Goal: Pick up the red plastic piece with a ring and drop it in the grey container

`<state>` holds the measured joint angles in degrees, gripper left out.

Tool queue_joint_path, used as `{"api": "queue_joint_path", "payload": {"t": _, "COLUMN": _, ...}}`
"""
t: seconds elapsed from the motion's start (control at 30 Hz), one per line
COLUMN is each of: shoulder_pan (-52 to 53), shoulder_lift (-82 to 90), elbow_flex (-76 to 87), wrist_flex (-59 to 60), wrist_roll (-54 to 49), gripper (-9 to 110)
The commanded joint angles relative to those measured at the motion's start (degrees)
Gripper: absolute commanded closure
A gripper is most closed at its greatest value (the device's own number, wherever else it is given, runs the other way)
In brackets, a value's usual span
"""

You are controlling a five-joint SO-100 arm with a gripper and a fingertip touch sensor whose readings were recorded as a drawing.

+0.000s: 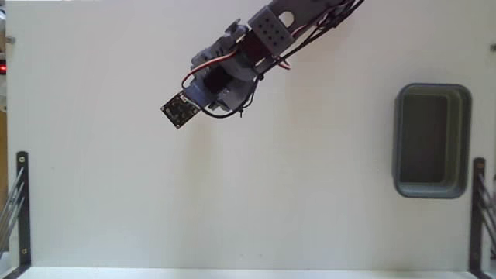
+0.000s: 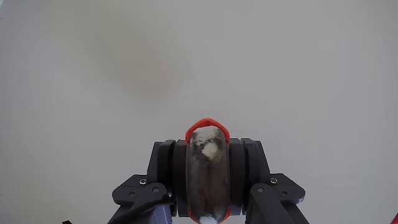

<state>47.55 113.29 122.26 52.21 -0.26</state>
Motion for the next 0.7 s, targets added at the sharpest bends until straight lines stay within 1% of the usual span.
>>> {"api": "queue_joint_path", "payload": {"t": 0.0, "shoulder_pan": 1.1, "shoulder_lift": 4.4, "elbow_flex": -5.6, "wrist_flex": 3.2, "wrist_roll": 0.3, "gripper": 75}}
{"api": "queue_joint_path", "payload": {"t": 0.23, "shoulder_pan": 1.1, "shoulder_lift": 4.0, "elbow_flex": -11.7, "wrist_flex": 8.9, "wrist_roll": 0.3, "gripper": 75}}
{"api": "queue_joint_path", "payload": {"t": 0.67, "shoulder_pan": 1.1, "shoulder_lift": 0.6, "elbow_flex": -28.6, "wrist_flex": 22.4, "wrist_roll": 0.3, "gripper": 75}}
